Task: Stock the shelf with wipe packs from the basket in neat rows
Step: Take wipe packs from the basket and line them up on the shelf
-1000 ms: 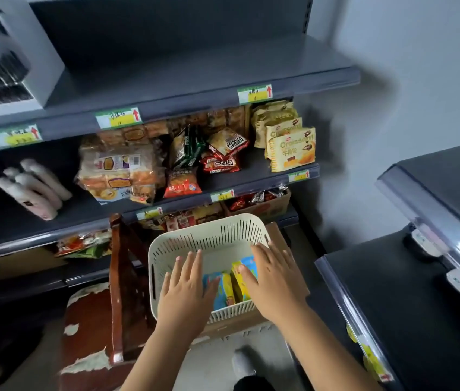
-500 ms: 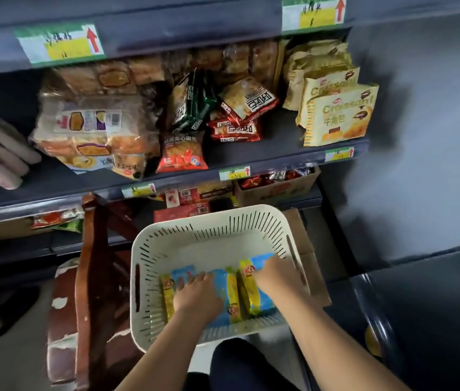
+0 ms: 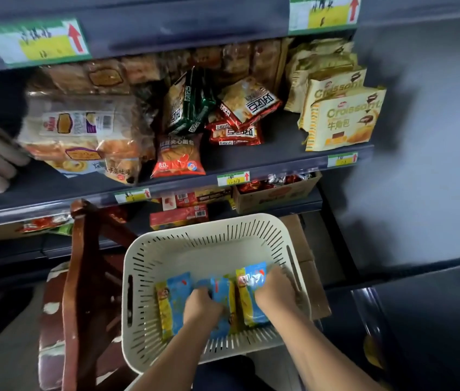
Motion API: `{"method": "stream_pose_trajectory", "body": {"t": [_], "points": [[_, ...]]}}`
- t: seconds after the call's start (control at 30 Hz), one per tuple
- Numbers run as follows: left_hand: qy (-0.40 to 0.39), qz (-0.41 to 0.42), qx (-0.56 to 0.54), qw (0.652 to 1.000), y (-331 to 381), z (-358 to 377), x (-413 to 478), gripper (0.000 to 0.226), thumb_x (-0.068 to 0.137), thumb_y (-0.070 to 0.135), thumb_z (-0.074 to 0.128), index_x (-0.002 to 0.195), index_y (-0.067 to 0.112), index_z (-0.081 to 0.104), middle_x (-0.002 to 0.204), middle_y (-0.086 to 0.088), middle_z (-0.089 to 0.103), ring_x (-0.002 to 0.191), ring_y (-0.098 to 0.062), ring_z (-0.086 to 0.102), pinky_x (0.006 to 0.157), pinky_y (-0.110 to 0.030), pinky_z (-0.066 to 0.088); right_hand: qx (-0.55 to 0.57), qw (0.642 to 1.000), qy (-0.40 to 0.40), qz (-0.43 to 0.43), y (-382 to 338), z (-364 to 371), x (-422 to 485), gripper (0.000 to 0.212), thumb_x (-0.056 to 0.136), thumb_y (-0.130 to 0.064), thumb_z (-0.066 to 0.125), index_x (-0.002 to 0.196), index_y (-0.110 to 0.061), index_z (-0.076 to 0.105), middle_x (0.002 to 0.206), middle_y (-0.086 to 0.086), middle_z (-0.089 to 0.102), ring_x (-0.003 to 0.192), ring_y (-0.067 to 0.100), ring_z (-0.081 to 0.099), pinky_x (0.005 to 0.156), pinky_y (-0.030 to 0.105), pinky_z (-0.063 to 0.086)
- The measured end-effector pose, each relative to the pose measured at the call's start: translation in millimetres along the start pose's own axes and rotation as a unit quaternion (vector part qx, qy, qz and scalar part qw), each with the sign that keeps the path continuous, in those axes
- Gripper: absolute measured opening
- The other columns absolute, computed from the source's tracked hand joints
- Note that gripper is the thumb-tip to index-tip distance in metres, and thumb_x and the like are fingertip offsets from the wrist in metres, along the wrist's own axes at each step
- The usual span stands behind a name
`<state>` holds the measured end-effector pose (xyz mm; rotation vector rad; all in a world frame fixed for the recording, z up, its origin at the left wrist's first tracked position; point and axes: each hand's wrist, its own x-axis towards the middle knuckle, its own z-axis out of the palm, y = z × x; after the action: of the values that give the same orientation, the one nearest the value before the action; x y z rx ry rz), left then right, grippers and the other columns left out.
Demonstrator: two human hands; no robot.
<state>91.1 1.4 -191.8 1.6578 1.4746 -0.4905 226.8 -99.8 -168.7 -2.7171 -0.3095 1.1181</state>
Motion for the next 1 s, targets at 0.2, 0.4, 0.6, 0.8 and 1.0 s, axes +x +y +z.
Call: {"method": "stream_pose_trajectory", "body": {"t": [0.2, 0.4, 0.6, 0.8, 1.0], "points": [[0.014, 0.081, -0.024, 0.996, 5.5, -35.7, -26.8, 0.018, 0.064, 0.015, 0.076, 0.079, 0.017, 0.067, 0.068, 0.001, 0.065, 0.068, -0.023, 0.066, 0.063, -0.04, 0.06, 0.077, 0.996, 0.037, -0.016, -5.5, -29.6, -36.2, 0.027, 0.095, -0.007, 0.054, 0.122, -0.011, 0.054, 0.122, 0.009, 0.065, 0.111, 0.03, 0.065, 0.074, 0.029, 0.043], [0.039, 0.199, 0.014, 0.979, 26.7, -100.8, -69.6, 0.024, 0.06, 0.025, 0.077, 0.083, 0.028, 0.072, 0.075, 0.004, 0.073, 0.072, -0.018, 0.068, 0.065, -0.031, 0.052, 0.168, 0.971, 0.117, -0.122, -2.6, -78.6, -91.3, 0.008, 0.094, -0.017, 0.06, 0.1, -0.022, 0.064, 0.087, -0.003, 0.067, 0.077, 0.018, 0.066, 0.063, 0.031, 0.055], [0.039, 0.358, 0.044, 0.932, 49.4, -149.4, -138.8, 0.031, 0.071, 0.023, 0.089, 0.093, 0.031, 0.067, 0.083, 0.009, 0.072, 0.074, -0.01, 0.069, 0.061, -0.025, 0.05, 0.195, 0.93, 0.241, -0.2, 7.9, -122.3, -173.1, 0.03, 0.091, -0.021, 0.066, 0.12, -0.027, 0.071, 0.114, -0.002, 0.074, 0.097, 0.018, 0.068, 0.084, 0.035, 0.056], [0.007, 0.488, 0.081, 0.869, 50.3, -175.1, -233.3, 0.027, 0.078, 0.017, 0.084, 0.1, 0.026, 0.072, 0.089, 0.01, 0.075, 0.077, -0.007, 0.071, 0.074, -0.033, 0.059, 0.172, 0.888, 0.352, -0.239, 35.5, -152.6, -271.0, 0.033, 0.097, -0.017, 0.062, 0.129, -0.017, 0.068, 0.12, 0.004, 0.072, 0.104, 0.022, 0.067, 0.084, 0.035, 0.055], [-0.059, 0.592, 0.124, 0.794, 75.4, -160.7, -320.0, 0.032, 0.08, 0.0, 0.08, 0.104, 0.02, 0.073, 0.093, 0.006, 0.075, 0.078, -0.002, 0.07, 0.073, -0.023, 0.056, 0.173, 0.845, 0.453, -0.224, 100.5, -164.5, -362.7, 0.034, 0.098, -0.012, 0.057, 0.13, -0.014, 0.067, 0.118, 0.01, 0.07, 0.105, 0.027, 0.063, 0.088, 0.04, 0.051]]}}
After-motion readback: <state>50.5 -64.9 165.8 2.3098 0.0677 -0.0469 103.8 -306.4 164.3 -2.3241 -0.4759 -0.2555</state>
